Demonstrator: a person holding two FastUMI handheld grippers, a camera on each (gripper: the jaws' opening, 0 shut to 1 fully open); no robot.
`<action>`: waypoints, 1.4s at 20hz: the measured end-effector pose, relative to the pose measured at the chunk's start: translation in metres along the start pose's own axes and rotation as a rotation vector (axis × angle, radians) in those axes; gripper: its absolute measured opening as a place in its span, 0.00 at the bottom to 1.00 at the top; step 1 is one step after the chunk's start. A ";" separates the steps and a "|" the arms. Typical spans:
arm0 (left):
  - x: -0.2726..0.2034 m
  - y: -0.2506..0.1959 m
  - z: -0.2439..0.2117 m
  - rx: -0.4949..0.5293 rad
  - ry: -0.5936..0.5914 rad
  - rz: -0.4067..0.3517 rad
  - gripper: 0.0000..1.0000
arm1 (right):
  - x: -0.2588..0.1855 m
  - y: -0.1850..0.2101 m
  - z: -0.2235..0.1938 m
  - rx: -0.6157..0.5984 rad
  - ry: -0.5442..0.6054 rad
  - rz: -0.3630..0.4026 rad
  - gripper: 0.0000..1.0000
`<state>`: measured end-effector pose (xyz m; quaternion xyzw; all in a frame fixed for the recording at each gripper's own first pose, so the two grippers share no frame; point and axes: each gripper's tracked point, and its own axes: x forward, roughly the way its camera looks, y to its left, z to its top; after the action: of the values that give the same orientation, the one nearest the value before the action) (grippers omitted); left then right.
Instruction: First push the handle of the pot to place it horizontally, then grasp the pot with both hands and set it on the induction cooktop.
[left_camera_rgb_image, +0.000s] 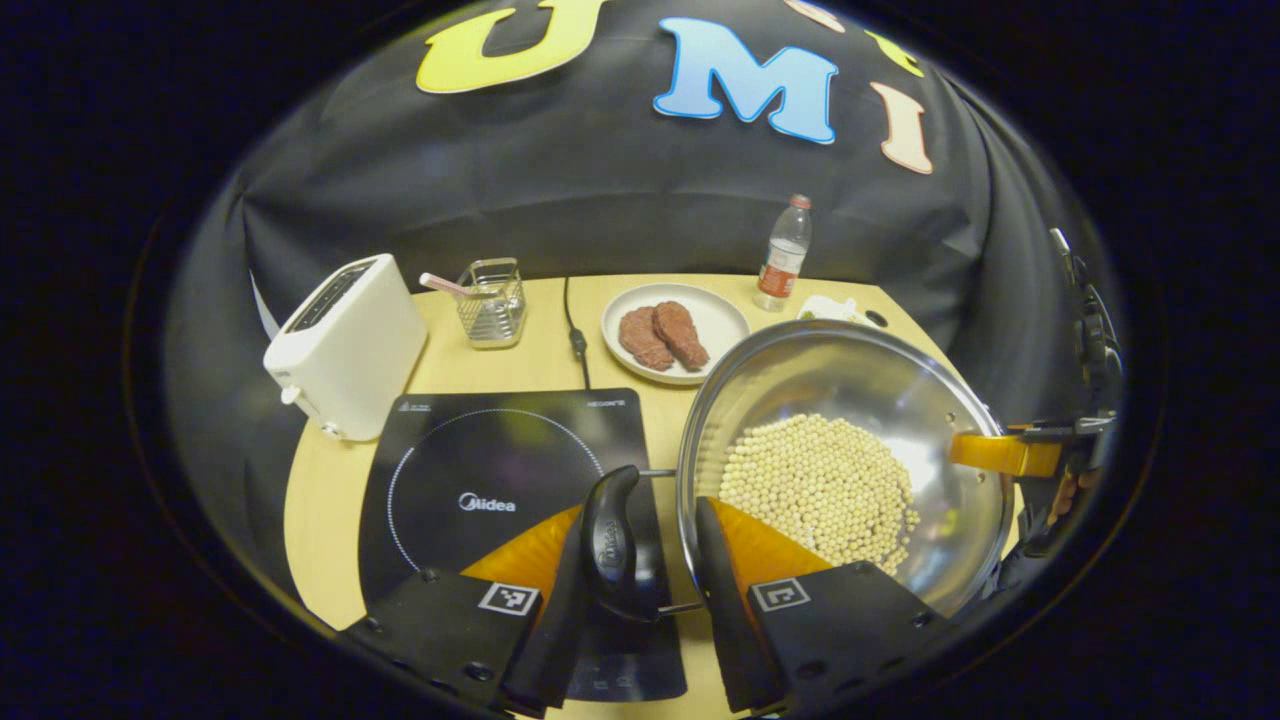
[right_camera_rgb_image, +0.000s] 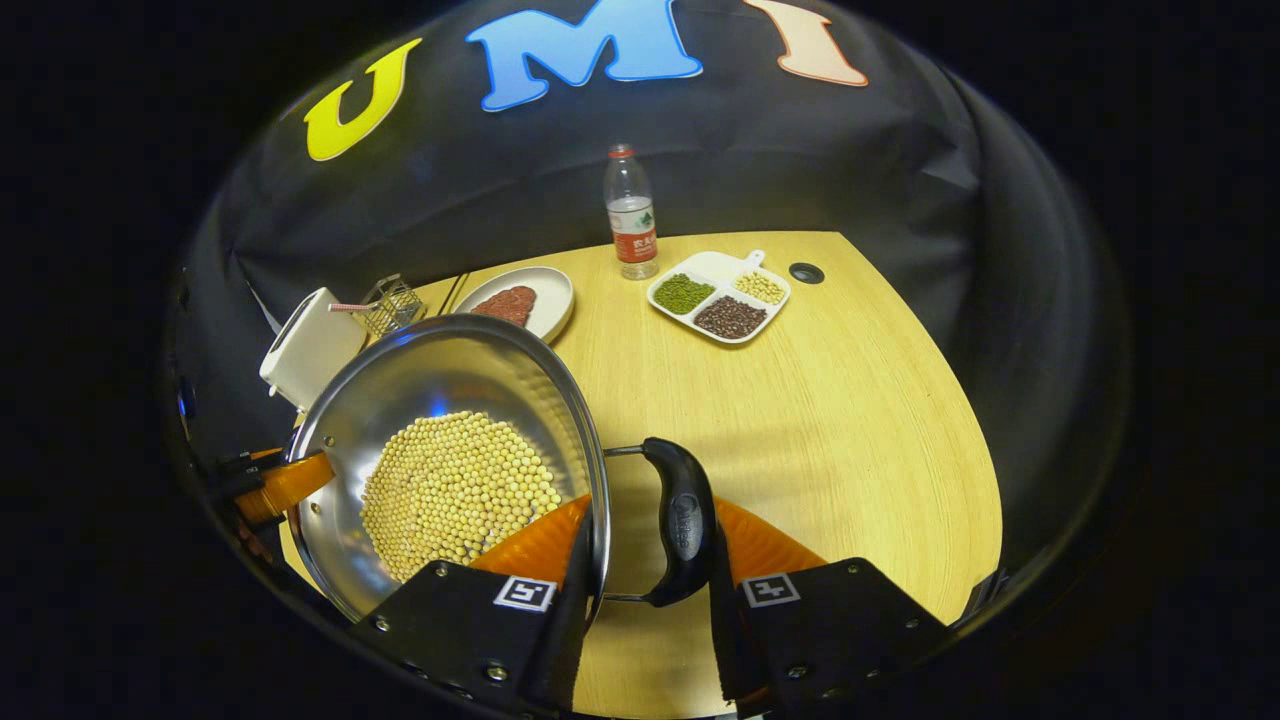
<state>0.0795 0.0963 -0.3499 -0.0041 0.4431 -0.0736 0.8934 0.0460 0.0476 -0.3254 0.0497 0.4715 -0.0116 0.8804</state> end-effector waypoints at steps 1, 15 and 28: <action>-0.002 0.007 0.001 -0.002 0.001 -0.001 0.60 | 0.001 0.007 0.000 -0.003 -0.001 0.000 0.53; -0.024 0.108 -0.004 -0.027 -0.006 0.027 0.60 | 0.006 0.107 -0.004 -0.023 -0.003 0.026 0.53; -0.015 0.188 0.004 -0.006 0.012 0.034 0.60 | 0.025 0.178 -0.008 -0.003 0.024 0.027 0.53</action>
<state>0.0978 0.2841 -0.3487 0.0015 0.4487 -0.0570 0.8919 0.0650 0.2260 -0.3370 0.0549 0.4812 0.0016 0.8749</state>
